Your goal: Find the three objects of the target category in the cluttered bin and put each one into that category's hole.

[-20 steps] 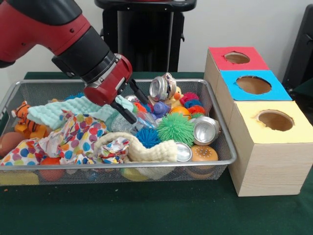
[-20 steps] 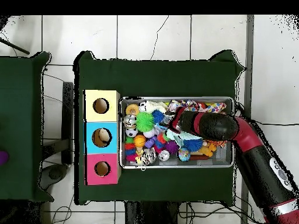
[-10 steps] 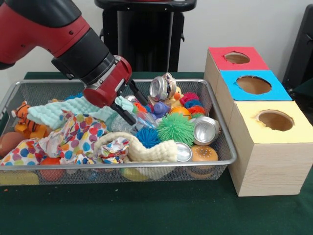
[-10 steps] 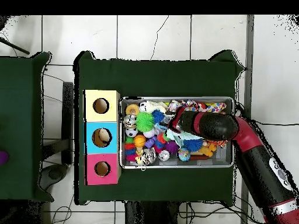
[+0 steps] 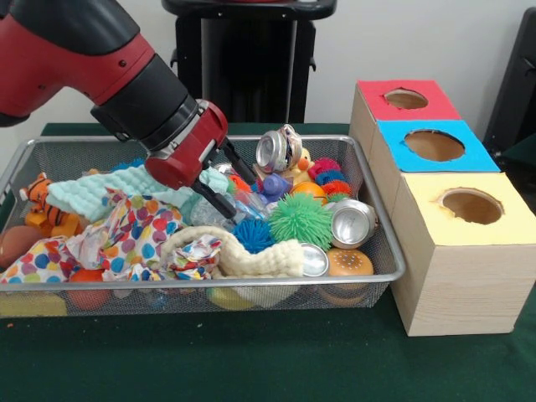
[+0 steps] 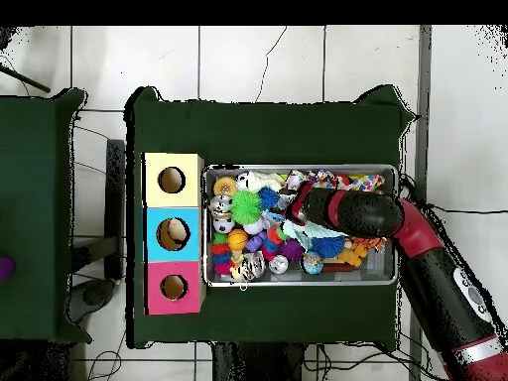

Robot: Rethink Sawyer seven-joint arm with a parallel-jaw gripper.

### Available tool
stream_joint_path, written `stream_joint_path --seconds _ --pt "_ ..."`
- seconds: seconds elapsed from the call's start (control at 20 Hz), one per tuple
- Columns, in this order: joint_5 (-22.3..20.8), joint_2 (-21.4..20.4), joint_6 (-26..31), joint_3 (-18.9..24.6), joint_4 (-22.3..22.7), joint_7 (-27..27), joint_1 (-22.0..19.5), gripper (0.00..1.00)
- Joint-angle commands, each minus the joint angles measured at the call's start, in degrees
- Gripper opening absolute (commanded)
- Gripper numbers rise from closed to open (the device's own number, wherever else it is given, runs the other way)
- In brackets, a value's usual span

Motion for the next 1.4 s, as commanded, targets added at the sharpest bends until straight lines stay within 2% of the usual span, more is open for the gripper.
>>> stream_joint_path --seconds 0.05,0.4,0.85,1.4 --pt "0.6 3.2 6.0 -3.6 -7.3 -10.2 0.2 1.00" --pt "0.7 5.4 7.7 -3.6 -9.5 -12.9 -0.1 1.00" --pt "0.7 6.8 8.3 -2.8 -10.6 -13.4 -0.1 1.00" --pt "0.1 9.6 6.9 -2.5 -11.2 -15.0 -1.3 1.00"
